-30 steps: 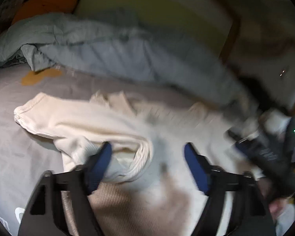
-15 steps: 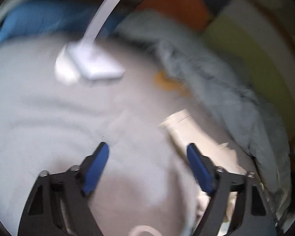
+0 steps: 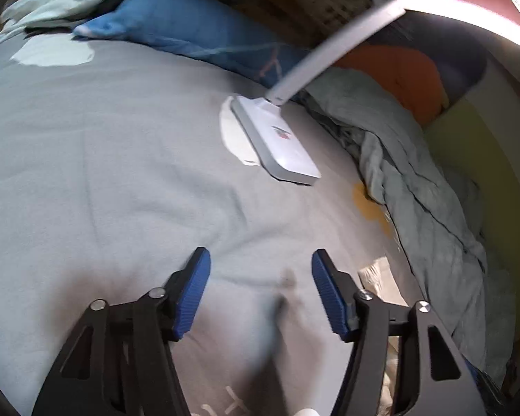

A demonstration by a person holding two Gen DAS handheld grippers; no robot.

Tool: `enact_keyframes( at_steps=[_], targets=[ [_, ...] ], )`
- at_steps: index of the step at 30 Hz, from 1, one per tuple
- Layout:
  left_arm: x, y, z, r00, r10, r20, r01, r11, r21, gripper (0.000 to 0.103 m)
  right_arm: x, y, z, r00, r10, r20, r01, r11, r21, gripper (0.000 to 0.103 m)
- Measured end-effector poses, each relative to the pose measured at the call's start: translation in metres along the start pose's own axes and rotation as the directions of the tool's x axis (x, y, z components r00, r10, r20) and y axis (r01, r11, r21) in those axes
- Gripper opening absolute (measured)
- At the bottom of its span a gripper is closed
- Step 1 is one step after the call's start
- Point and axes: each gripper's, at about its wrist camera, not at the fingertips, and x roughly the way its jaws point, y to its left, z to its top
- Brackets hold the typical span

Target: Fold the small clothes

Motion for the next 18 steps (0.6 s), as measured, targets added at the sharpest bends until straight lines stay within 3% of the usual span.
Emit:
enact_keyframes(
  at_steps=[8, 11, 12, 13, 15, 18],
  targets=[
    [-0.003, 0.008, 0.0, 1.0, 0.019, 0.02, -0.019, 0.999, -0.036, 0.056, 0.059, 0.037, 0.02, 0.991, -0.033, -0.129, 0.016, 0.991, -0.131, 0.044],
    [-0.003, 0.008, 0.0, 1.0, 0.016, 0.02, -0.015, 0.999, -0.04, 0.056, 0.078, 0.039, 0.021, 0.985, -0.09, -0.147, 0.071, 0.989, -0.13, 0.021],
    [-0.003, 0.008, 0.0, 1.0, 0.015, 0.021, -0.014, 0.999, -0.041, 0.056, 0.077, 0.035, 0.021, 0.984, -0.128, -0.127, 0.116, 0.988, -0.103, 0.004],
    [-0.003, 0.008, 0.0, 1.0, 0.017, 0.021, -0.016, 0.999, -0.038, 0.056, 0.071, 0.029, 0.02, 0.985, -0.15, -0.088, 0.144, 0.987, -0.068, 0.003],
    [-0.003, 0.006, 0.0, 1.0, 0.021, 0.019, -0.02, 0.999, -0.027, 0.057, 0.034, 0.011, 0.016, 0.979, -0.191, 0.07, 0.189, 0.981, 0.037, 0.002],
    [0.001, -0.004, -0.002, 1.0, 0.007, -0.006, -0.006, 1.0, 0.019, 0.062, -0.021, -0.022, 0.004, 0.932, -0.335, 0.136, 0.317, 0.938, 0.14, 0.002]
  ],
)
